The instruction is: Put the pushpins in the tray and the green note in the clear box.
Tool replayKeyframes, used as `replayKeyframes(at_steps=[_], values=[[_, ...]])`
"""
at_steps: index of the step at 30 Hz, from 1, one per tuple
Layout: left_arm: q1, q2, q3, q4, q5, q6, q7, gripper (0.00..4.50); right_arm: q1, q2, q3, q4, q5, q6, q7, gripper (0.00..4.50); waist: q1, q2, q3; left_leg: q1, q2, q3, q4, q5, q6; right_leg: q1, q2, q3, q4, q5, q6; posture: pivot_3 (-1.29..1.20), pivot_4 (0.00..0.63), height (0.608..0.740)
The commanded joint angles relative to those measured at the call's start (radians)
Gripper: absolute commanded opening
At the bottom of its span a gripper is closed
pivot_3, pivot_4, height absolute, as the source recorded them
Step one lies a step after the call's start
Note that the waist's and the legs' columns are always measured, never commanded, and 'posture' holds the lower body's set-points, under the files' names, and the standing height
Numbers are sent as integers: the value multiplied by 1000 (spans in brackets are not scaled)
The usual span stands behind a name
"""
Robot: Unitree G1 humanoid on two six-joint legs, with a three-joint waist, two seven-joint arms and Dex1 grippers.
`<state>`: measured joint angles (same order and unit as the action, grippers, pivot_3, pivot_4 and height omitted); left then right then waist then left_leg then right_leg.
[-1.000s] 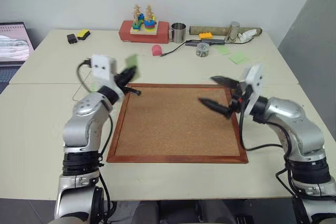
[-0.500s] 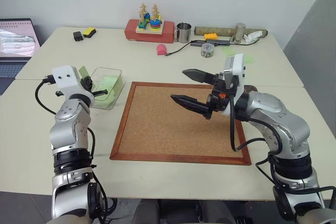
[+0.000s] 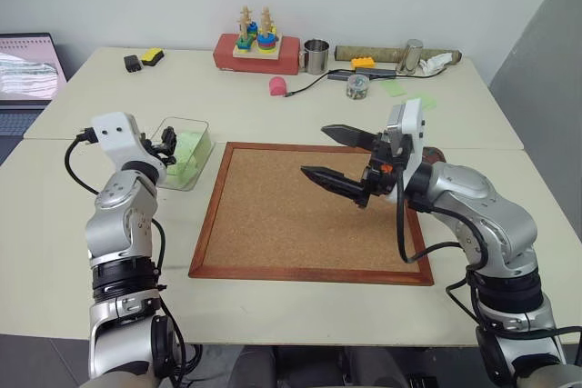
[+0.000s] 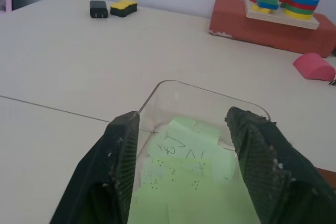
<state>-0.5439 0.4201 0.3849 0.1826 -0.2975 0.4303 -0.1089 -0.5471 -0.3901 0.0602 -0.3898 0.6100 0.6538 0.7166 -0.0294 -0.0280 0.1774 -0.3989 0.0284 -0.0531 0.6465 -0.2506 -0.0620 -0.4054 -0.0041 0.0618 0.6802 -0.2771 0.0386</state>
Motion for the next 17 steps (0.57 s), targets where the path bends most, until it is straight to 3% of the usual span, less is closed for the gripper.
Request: replayKeyframes(at_steps=[1, 5, 9, 13, 17], values=[[2, 33, -63, -145, 10, -23, -71, 3830, 2, -21, -41, -4, 4, -20, -3, 4500, 1, 0, 0, 0, 0, 0, 0, 0, 0, 0, 0, 0, 0, 0, 0, 0, 150, 740], [37, 44, -88, -250, -61, 73, -155, 4477, 20, -60, -60, 9, -4, -33, 15, 4500, 0, 0, 0, 0, 0, 1, 0, 0, 0, 0, 0, 1, 0, 0, 0, 0, 150, 740], [175, 191, -165, -412, -216, 273, -441, 4477, 85, -171, -92, 51, -14, -43, 99, 4500, -6, 0, 0, 1, 1, 1, 0, 0, 0, 0, 1, 1, 0, 0, 0, 0, 150, 740], [271, 366, -176, -445, -257, 312, -636, 4477, 140, -257, -103, 107, -14, -58, 176, 4500, -11, 0, 1, 1, 1, 1, -1, 0, 0, 0, 1, 1, 0, -1, -1, 0, 150, 740], [296, 440, -180, -423, -237, 272, -719, 4477, 161, -276, -102, 145, -43, -93, 195, 4500, -12, 0, 2, 1, 1, 1, -1, 0, 0, -1, 2, 1, 0, -1, -1, 0, 150, 740]])
